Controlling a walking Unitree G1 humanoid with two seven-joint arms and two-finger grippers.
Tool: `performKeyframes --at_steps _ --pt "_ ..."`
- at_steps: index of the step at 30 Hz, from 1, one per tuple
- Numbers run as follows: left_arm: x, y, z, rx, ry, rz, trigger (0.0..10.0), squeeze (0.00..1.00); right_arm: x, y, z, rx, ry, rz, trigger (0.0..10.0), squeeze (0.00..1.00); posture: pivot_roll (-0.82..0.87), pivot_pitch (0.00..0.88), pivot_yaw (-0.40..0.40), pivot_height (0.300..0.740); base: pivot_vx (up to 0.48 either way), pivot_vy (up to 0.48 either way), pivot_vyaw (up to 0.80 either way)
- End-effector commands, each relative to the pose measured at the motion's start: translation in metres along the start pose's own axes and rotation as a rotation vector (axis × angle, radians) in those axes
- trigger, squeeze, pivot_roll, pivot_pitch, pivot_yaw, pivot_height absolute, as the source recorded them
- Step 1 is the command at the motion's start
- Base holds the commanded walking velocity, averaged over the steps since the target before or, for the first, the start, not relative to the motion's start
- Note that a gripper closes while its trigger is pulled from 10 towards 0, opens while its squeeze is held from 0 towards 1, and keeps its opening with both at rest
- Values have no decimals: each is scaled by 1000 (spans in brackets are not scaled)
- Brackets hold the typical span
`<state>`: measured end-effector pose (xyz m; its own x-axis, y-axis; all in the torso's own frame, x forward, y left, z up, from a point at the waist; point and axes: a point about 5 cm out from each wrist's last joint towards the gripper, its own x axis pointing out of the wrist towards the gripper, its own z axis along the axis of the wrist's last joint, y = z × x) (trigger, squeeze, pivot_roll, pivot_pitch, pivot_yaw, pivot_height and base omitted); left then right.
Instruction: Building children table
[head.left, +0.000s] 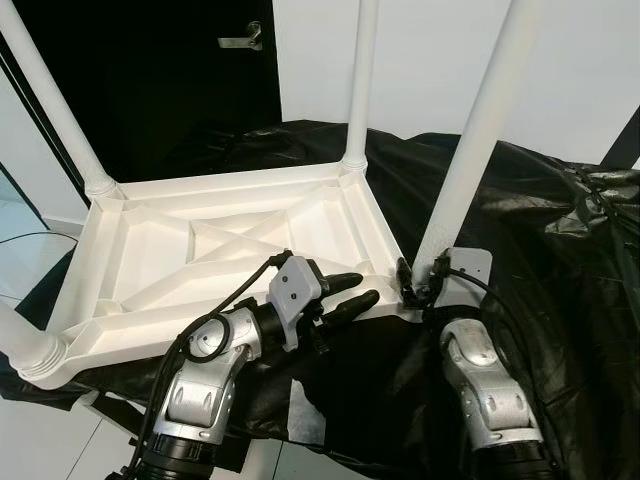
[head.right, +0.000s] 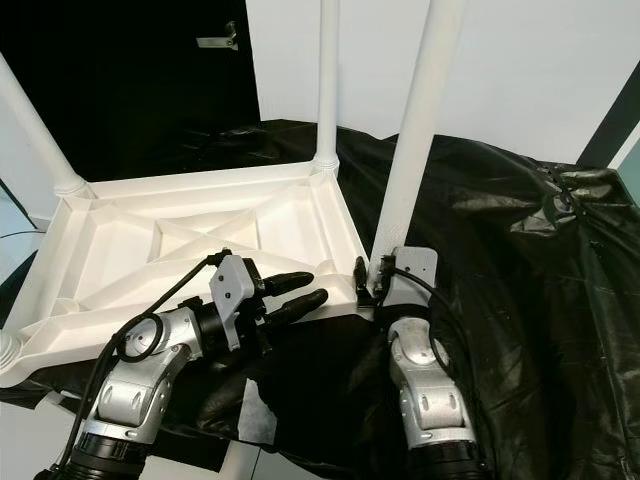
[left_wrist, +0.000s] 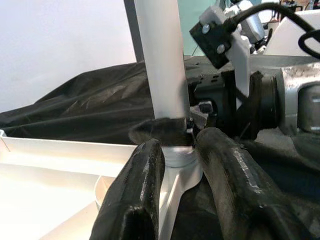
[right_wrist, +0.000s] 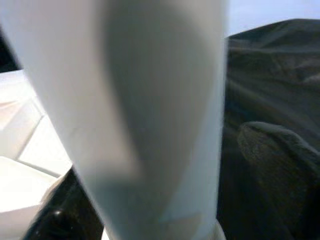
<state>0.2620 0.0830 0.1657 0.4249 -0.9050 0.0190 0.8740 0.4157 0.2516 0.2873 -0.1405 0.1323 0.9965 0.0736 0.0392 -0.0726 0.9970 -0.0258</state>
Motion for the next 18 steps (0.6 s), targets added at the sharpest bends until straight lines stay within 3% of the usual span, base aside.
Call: performKeyframes --at_steps 1,2,4,9,17,18 --pt "-1 6 -1 4 2 97 10000 0 -2 -3 3 -8 -18 88 10000 0 14 0 -14 740 0 0 0" --pt "-1 6 -1 4 3 96 10000 0 -4 -4 5 1 -24 155 10000 0 10 0 -10 740 0 0 0" --pt "-1 6 -1 4 3 96 10000 0 -4 -4 5 1 -24 155 10000 0 10 0 -10 740 0 0 0" --pt "-2 6 -2 2 5 91 10000 0 -8 -3 6 -40 -35 372 10000 0 -3 0 6 740 0 0 0" --pt "1 8 -4 1 5 73 10000 0 11 -15 1 -129 -4 535 10000 0 -11 0 19 740 0 0 0" --pt "1 8 -3 1 2 72 10000 0 15 -19 0 -149 -2 543 1216 0 -6 0 17 740 0 0 0"
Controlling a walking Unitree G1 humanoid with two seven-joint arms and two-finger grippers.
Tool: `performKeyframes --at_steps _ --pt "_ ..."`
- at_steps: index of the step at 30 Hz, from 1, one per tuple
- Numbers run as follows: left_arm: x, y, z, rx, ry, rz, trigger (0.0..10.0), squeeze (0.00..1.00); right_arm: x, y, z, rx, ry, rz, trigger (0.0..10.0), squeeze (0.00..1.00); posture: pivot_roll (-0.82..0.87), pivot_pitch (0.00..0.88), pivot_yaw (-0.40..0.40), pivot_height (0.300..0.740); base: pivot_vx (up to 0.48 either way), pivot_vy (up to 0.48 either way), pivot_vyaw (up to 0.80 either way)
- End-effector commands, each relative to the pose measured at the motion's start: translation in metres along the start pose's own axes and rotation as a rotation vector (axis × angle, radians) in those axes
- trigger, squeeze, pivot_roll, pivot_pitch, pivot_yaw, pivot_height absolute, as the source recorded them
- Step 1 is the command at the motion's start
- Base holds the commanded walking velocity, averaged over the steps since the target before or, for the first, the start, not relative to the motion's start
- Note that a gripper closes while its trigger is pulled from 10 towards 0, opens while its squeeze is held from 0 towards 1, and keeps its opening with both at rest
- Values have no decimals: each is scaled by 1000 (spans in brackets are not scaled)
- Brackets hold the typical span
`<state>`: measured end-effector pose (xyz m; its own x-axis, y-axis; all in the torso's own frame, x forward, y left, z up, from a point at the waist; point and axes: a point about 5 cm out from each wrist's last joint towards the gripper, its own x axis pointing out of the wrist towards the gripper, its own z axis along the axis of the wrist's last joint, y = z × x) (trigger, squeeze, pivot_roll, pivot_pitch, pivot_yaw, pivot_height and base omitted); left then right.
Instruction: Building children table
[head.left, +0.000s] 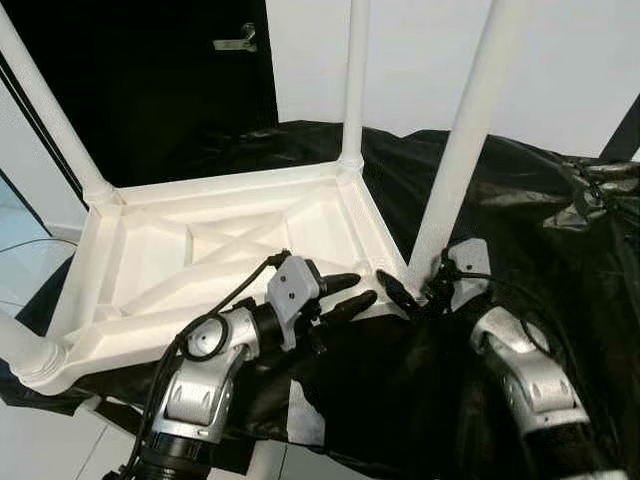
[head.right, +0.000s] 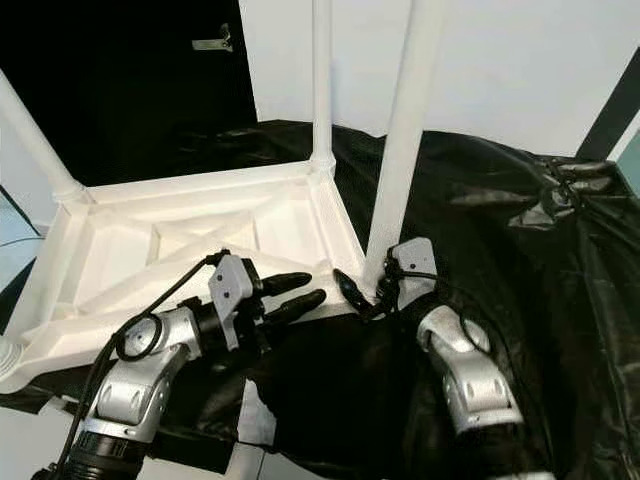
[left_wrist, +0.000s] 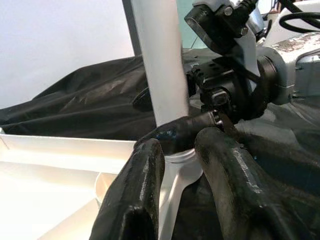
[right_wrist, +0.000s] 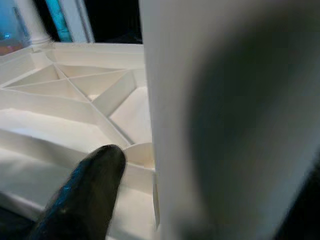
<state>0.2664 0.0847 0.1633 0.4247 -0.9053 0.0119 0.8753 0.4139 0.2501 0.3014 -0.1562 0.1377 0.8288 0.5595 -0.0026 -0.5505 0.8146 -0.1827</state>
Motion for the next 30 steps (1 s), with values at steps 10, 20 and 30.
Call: performKeyframes --at_steps 10,20,30 --pt "-3 4 -1 2 -1 83 10000 0 -3 -4 -6 0 13 57 0 0 1 0 9 740 0 0 0" --pt "0 1 -2 -4 -8 75 10000 0 -6 8 -18 67 27 -118 10000 0 -1 0 9 740 0 0 0" --pt "0 -1 -3 -5 -4 66 10000 0 0 16 -25 129 74 -480 10000 0 -4 0 15 740 0 0 0"
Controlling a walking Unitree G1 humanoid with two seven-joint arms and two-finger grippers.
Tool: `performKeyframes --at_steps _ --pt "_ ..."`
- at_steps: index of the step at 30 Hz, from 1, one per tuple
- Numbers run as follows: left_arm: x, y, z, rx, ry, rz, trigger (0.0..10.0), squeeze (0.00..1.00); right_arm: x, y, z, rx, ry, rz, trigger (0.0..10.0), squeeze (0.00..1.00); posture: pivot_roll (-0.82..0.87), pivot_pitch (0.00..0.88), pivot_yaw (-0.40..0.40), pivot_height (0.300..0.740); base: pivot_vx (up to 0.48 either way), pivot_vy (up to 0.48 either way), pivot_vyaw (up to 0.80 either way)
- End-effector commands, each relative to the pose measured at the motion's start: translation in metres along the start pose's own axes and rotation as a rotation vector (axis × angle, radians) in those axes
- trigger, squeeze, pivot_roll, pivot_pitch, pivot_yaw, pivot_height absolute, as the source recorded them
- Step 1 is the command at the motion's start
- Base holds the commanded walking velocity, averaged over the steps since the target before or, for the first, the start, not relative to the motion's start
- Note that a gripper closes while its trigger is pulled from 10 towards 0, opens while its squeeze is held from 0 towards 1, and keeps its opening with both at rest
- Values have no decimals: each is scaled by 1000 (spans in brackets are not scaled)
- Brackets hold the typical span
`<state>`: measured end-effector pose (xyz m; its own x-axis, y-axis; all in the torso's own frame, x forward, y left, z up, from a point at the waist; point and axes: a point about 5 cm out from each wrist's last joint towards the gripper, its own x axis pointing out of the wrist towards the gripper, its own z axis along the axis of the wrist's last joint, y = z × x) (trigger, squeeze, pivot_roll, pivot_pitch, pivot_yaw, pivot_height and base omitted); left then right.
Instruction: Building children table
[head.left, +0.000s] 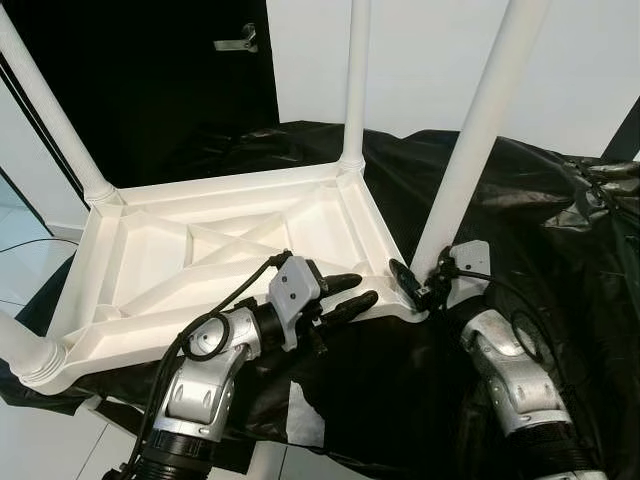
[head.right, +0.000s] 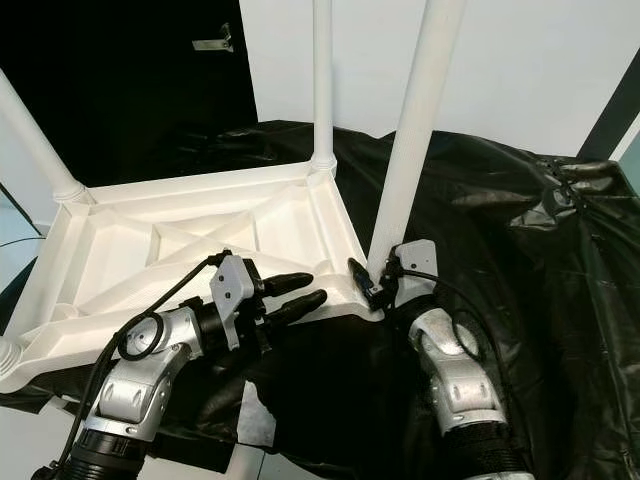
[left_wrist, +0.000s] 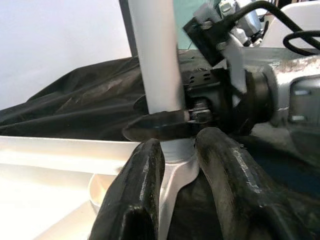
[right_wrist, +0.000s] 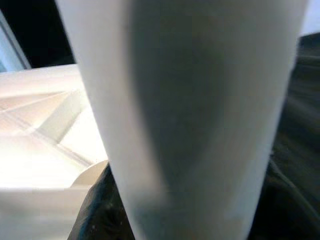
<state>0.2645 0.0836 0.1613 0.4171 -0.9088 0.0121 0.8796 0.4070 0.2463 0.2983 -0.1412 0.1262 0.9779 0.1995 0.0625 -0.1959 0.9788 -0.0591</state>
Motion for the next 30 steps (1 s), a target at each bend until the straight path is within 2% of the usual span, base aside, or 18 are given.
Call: performKeyframes --at_steps 1,3,4,5,7,17,18,20,24,25,26,27,30 --pt "-1 2 -1 -1 -2 75 10000 0 -5 -4 -16 0 86 -88 10000 0 -4 0 15 740 0 0 0" --pt "0 2 -1 0 -3 72 10000 0 -6 4 -18 -3 90 -225 10000 0 -7 0 17 740 0 0 0" --pt "0 2 -1 0 -6 71 10000 0 -6 11 -18 23 90 -253 10000 0 -20 0 26 740 0 0 0" --pt "0 2 -1 0 -6 71 10000 0 -6 11 -18 23 90 -253 10000 0 -20 0 26 740 0 0 0" --pt "3 2 -1 -3 -10 67 10000 0 -6 27 -13 27 57 -195 10000 0 -28 0 25 740 0 0 0" --pt "5 2 0 -6 -14 57 10000 0 -10 28 -8 28 42 -165 10000 0 -38 0 14 740 0 0 0" --pt "6 0 0 -5 -12 51 10000 0 -10 27 -6 24 28 -155 10000 1000 -37 0 8 740 0 0 0" --pt "7 0 0 -4 -11 47 10000 0 -10 27 -4 20 17 -149 10000 1000 -35 0 5 740 0 0 0" --pt "8 -8 2 3 -2 -7 10000 0 -16 21 4 36 -41 -38 10000 1000 -33 0 0 740 0 0 0" --pt "8 -10 2 5 1 -22 10000 0 -18 18 6 39 -51 24 10000 1000 -31 0 1 740 0 0 0" --pt "6 -11 3 6 3 -42 10000 0 -21 13 7 39 -62 79 10000 0 -29 0 4 740 0 0 0" --pt "6 -11 3 6 3 -42 10000 0 -21 13 7 39 -62 79 10000 0 -29 0 4 740 0 0 0" --pt "2 -14 6 7 6 -89 10000 0 -25 1 8 52 -40 241 10000 0 -31 0 14 740 0 0 0"
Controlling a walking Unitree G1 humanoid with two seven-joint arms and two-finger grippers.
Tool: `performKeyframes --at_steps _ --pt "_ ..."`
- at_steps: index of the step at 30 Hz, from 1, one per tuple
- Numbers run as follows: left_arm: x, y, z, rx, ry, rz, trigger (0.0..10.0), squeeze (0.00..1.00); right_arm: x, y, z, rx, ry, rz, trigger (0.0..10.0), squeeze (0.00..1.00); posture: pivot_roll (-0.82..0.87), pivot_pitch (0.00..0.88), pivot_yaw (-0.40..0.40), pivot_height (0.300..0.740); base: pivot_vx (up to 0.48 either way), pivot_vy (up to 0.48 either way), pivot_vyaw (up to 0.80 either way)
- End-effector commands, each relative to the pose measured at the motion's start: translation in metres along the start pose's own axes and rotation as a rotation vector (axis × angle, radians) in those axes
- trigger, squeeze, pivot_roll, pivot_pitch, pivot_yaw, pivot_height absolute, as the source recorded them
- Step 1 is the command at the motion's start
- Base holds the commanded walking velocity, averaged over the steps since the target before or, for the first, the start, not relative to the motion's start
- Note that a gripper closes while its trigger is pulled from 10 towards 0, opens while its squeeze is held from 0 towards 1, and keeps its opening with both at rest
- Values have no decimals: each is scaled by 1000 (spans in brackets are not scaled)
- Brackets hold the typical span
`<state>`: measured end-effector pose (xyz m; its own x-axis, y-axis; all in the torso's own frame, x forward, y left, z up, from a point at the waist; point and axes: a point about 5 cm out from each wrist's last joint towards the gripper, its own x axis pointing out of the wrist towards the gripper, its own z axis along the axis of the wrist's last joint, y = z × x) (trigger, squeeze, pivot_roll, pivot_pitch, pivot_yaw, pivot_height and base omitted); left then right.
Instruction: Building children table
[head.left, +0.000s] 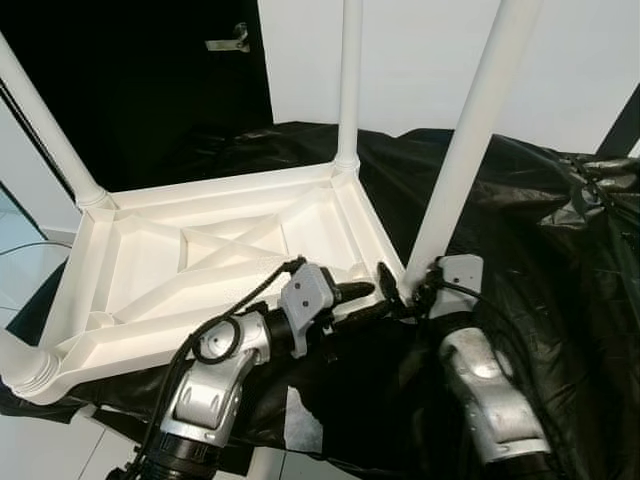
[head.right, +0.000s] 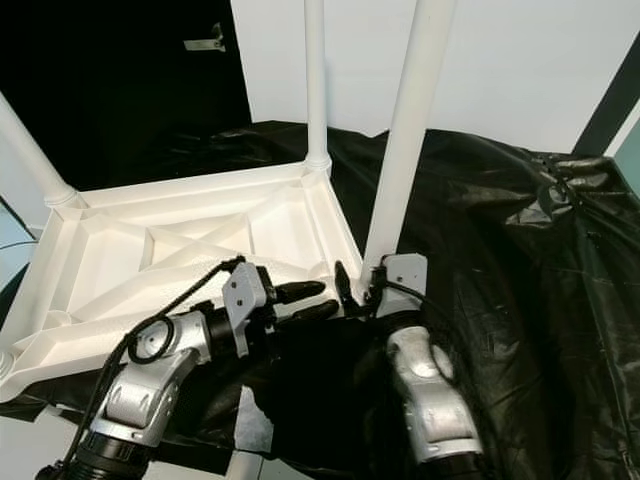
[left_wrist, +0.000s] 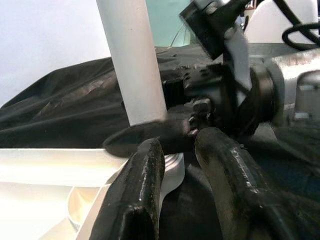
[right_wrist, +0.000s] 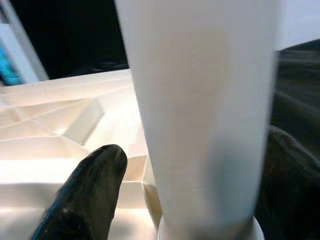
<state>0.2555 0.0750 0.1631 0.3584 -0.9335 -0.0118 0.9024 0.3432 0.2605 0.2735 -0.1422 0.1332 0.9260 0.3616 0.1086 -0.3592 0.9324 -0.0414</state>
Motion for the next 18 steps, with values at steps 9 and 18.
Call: performKeyframes --at_steps 9,18 --pt "-8 -8 1 -22 18 -80 10000 0 4 -30 7 -69 53 287 10000 0 -28 0 19 740 0 0 0" --pt "-10 -11 -1 -36 35 -76 10000 0 18 -54 17 -153 123 468 10000 0 -13 0 5 740 0 0 0"
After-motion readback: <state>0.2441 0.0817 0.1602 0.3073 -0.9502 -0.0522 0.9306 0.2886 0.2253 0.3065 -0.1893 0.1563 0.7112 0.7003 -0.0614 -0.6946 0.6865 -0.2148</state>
